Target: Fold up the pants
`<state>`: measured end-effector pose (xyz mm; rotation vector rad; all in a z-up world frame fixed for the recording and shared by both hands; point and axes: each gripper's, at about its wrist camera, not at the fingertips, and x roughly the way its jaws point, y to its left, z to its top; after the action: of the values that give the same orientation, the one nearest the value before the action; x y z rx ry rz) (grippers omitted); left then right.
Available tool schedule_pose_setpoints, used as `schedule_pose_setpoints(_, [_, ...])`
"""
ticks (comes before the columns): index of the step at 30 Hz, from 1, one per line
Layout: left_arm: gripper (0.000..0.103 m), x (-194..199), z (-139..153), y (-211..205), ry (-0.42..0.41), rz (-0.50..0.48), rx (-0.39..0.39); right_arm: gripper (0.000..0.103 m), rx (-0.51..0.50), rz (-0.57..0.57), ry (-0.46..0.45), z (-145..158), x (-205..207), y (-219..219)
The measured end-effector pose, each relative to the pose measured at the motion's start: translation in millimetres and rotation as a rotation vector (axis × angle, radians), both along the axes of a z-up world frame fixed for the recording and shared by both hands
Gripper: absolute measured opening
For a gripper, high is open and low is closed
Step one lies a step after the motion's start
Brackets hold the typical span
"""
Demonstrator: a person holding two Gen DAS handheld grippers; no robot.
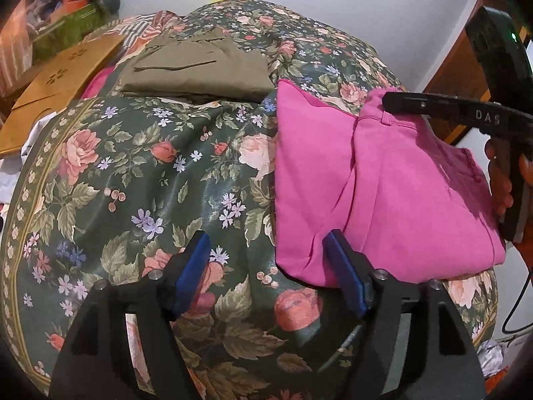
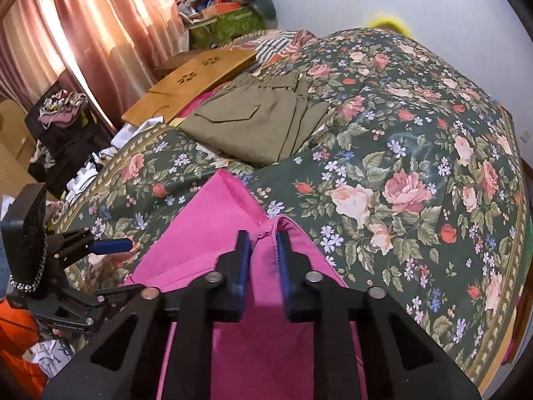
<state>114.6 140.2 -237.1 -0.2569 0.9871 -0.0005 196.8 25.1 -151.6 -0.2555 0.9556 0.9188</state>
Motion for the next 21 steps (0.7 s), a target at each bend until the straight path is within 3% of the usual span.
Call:
schedule_pose_setpoints(3, [0.073,-1,-1,1,0.002,0.014,0.003,0.011,-0.034,-0.003,-0.059,-3,-5,2])
schedule_pose_setpoints(10, [0.073,-7,3,2,0.025,0.038,0.06,0.014,-0.081,-0.022,-0.102,1,-6,1])
schedule_pose_setpoints(12, [0.072,-9,8,2,0.031,0.038,0.096,0.02,-0.078,-0.06,-0.135,13,-7,-6])
schedule_pose_setpoints(16, [0.071,-10,31,4,0.007,0.043,0.165,0.055,-0.084,-0.143,-0.219,42,-16,-37])
schedule_pose_setpoints(21, [0.071,-3,68,-11,-0.082,-0.008,0.153,0.058,-0.135,-0.234,-0.294,55,-37,-77])
